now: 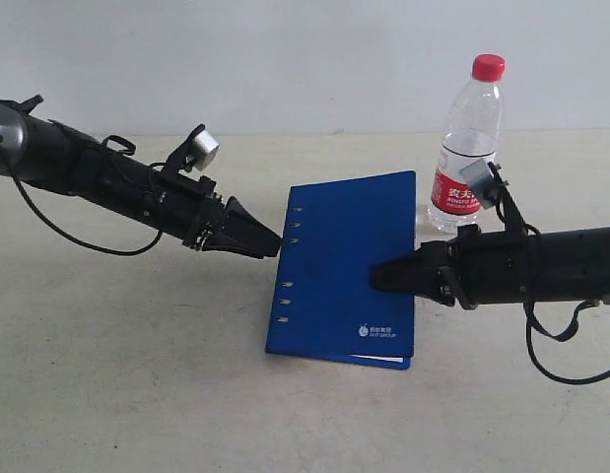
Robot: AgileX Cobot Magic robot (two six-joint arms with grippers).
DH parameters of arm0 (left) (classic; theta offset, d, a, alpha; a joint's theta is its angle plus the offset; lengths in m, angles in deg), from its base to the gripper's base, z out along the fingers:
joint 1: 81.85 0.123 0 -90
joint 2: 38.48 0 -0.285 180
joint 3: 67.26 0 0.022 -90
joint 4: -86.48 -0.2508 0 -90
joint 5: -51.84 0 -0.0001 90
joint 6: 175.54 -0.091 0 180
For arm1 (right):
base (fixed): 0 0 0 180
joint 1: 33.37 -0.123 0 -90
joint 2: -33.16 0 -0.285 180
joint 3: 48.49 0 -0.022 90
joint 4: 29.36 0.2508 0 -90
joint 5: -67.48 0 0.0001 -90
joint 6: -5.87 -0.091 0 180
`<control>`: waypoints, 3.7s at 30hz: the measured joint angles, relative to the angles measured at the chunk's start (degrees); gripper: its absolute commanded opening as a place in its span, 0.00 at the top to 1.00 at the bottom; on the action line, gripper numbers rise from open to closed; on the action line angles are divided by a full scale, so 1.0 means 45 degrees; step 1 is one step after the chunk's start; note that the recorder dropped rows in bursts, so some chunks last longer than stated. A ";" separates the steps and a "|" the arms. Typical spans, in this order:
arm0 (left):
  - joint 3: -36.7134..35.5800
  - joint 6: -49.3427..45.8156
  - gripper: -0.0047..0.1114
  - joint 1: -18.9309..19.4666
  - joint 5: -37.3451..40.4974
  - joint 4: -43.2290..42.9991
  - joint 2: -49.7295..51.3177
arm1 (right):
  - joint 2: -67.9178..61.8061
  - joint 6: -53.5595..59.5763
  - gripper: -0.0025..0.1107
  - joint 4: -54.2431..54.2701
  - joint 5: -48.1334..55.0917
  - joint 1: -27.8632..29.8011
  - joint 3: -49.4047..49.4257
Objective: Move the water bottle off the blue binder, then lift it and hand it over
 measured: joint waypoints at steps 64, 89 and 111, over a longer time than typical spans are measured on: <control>-0.1708 -0.3142 0.92 0.0287 -0.0456 0.2924 -0.1566 | -0.0026 -0.1020 0.98 -0.0712 -0.0456 0.0001 -0.0243; -1.0032 -0.6793 0.92 0.0287 -0.5577 0.5747 -1.4149 | 0.7191 -0.1520 0.98 -0.2552 -0.4771 0.0001 0.0984; -1.0235 -0.6635 0.40 0.0264 -0.6707 0.6037 -1.6511 | 0.9594 -0.2156 0.98 -0.3408 -0.5644 0.0001 0.1948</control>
